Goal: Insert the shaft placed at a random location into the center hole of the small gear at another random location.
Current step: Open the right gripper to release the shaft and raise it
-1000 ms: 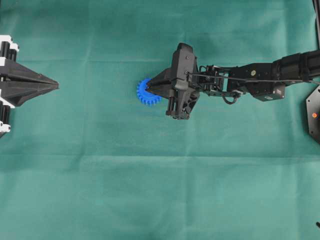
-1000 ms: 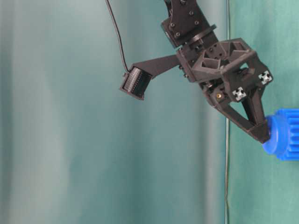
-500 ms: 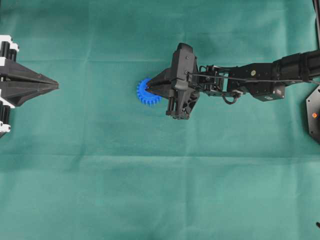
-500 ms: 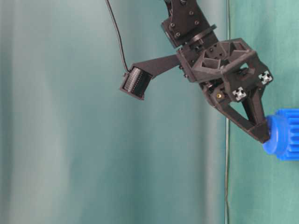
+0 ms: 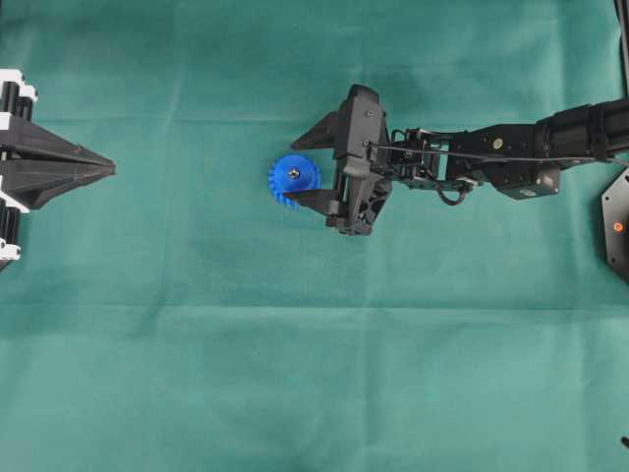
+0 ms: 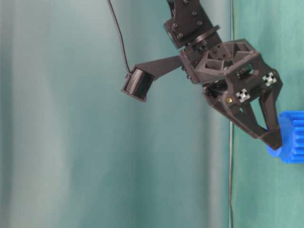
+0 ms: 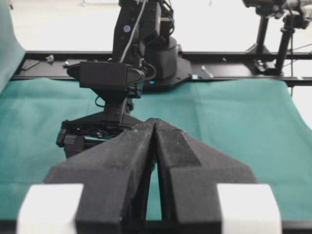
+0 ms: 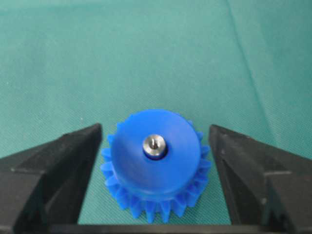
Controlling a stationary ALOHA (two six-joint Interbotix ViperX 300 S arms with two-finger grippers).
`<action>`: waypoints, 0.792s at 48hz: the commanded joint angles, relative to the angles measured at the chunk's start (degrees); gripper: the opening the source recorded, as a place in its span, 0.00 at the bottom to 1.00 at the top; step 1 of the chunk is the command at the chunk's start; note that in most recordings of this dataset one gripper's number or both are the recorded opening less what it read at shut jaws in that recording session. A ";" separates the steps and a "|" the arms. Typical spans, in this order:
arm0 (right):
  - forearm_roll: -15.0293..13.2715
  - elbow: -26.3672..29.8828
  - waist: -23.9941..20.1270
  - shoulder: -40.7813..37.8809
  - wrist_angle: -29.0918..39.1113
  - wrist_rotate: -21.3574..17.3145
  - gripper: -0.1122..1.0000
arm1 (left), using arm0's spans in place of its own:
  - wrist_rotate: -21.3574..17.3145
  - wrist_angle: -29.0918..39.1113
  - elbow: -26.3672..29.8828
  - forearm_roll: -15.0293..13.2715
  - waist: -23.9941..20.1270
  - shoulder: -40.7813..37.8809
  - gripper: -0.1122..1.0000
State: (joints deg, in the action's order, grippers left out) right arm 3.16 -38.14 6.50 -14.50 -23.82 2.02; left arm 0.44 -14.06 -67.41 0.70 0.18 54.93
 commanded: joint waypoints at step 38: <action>0.18 0.79 -0.88 9.67 3.78 0.18 0.87 | 0.44 -0.26 1.23 0.18 -0.09 -0.35 0.10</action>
State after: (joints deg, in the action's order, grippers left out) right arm 3.16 -38.06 5.80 -6.59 -20.21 1.93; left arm 0.79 -14.06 -67.32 0.79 0.18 54.93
